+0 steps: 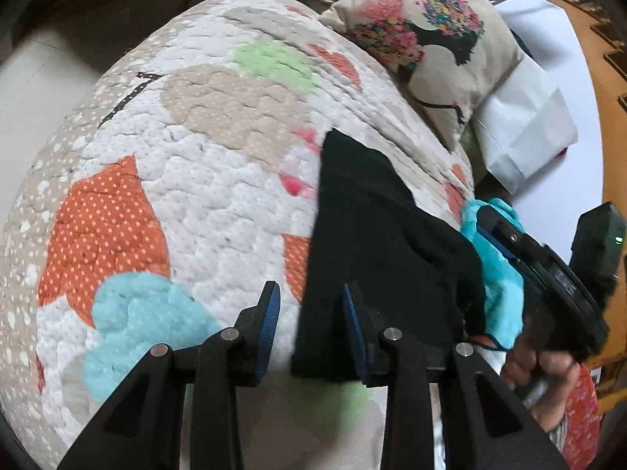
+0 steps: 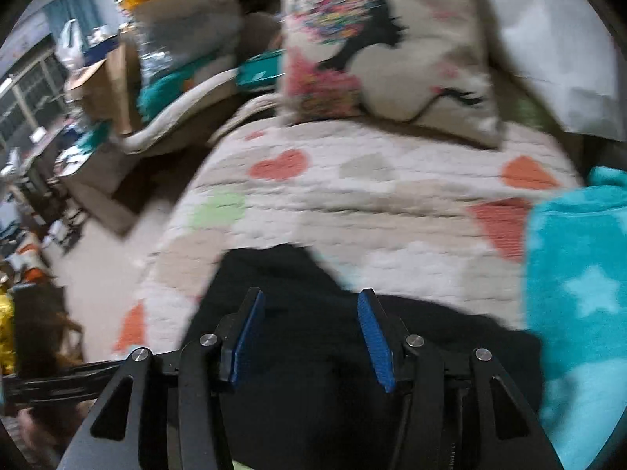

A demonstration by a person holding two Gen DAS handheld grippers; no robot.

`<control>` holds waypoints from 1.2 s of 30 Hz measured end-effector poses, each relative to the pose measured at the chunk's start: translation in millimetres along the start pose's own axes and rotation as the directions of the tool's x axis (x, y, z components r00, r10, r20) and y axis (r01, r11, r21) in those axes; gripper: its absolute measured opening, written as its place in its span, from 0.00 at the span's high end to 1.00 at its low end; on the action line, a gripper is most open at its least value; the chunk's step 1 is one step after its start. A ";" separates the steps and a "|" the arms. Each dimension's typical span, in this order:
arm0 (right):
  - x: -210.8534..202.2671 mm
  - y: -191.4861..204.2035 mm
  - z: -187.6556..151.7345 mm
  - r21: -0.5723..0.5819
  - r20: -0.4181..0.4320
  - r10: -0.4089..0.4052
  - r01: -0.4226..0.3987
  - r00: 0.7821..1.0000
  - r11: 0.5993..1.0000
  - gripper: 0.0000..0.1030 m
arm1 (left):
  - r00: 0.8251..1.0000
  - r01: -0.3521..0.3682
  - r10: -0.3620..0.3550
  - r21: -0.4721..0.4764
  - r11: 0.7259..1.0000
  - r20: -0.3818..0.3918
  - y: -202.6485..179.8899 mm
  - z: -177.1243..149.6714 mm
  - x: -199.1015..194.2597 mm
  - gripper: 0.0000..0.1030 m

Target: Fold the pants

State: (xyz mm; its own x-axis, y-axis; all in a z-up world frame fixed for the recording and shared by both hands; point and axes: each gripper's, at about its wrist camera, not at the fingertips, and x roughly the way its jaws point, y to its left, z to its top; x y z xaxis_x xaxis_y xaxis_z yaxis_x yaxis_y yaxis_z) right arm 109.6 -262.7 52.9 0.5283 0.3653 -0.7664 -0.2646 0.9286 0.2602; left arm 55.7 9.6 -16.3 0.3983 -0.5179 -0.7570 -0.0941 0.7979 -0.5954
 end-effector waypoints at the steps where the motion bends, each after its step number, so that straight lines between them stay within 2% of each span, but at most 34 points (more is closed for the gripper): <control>1: 7.5 8.0 -0.1 -0.004 -0.020 0.021 -0.021 1.000 1.000 0.48 | 1.000 0.004 -0.004 0.007 1.000 -0.004 -0.6 0.2 3.2 0.70; 5: 35.7 33.6 5.5 -0.056 -0.098 0.024 -0.029 0.995 0.998 0.47 | 0.999 0.044 -0.043 0.048 0.998 -0.016 -12.6 -2.1 17.9 0.68; 9: 71.1 59.5 20.3 -0.086 -0.189 0.040 -0.057 0.981 0.995 0.47 | 0.998 0.069 -0.068 0.068 0.995 -0.015 -19.9 -6.8 27.3 0.45; 12: 99.7 80.8 29.5 -0.130 -0.240 -0.006 -0.026 0.971 0.991 0.47 | 0.998 0.062 -0.061 0.060 0.996 -0.029 -18.1 -6.6 36.9 0.45; 13: 109.3 85.7 30.3 -0.155 -0.257 -0.041 0.000 0.966 0.988 0.47 | 0.998 0.062 -0.060 0.061 0.996 -0.036 -16.2 -7.0 39.4 0.48; 15: 132.0 97.2 29.0 -0.229 -0.297 -0.138 0.070 0.945 0.971 0.46 | 0.999 0.032 -0.029 0.081 0.996 -0.035 -13.2 -7.8 41.7 0.73; 17: 155.7 104.3 21.8 -0.289 -0.355 -0.231 0.128 0.906 0.949 0.46 | 0.999 0.019 -0.014 0.101 0.995 -0.043 -11.1 -7.8 43.3 0.83; 18: 160.2 105.3 20.1 -0.281 -0.366 -0.231 0.129 0.902 0.951 0.48 | 0.999 0.020 -0.015 0.100 0.995 -0.049 -10.4 -7.4 43.5 0.85; 20: 160.0 106.7 21.8 -0.217 -0.383 -0.173 0.093 0.907 0.972 0.78 | 0.998 0.020 -0.015 0.085 0.996 -0.060 -9.8 -5.3 42.0 0.88; 22: 156.3 112.7 22.2 -0.219 -0.372 -0.170 0.091 0.912 0.971 0.87 | 0.998 0.019 -0.014 0.075 0.997 -0.066 -8.8 -2.8 39.0 0.90; 28: 140.8 137.0 29.0 -0.220 -0.328 -0.131 0.059 0.936 0.974 0.90 | 0.999 0.020 -0.020 0.022 1.000 -0.044 10.7 4.8 12.2 0.92; 36: 148.3 203.4 41.1 -0.257 -0.332 -0.048 -0.042 0.942 0.965 0.90 | 0.999 -0.036 0.039 -0.102 0.994 0.024 64.2 15.7 -35.0 0.92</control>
State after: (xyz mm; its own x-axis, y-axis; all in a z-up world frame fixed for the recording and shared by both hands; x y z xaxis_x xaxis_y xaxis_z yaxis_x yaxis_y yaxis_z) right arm 167.3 -17.0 16.2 0.2424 0.2781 -0.9295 -0.4853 0.8643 0.1320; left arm 50.1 83.8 -23.8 0.4158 -0.4793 -0.7729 -0.2007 0.7806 -0.5920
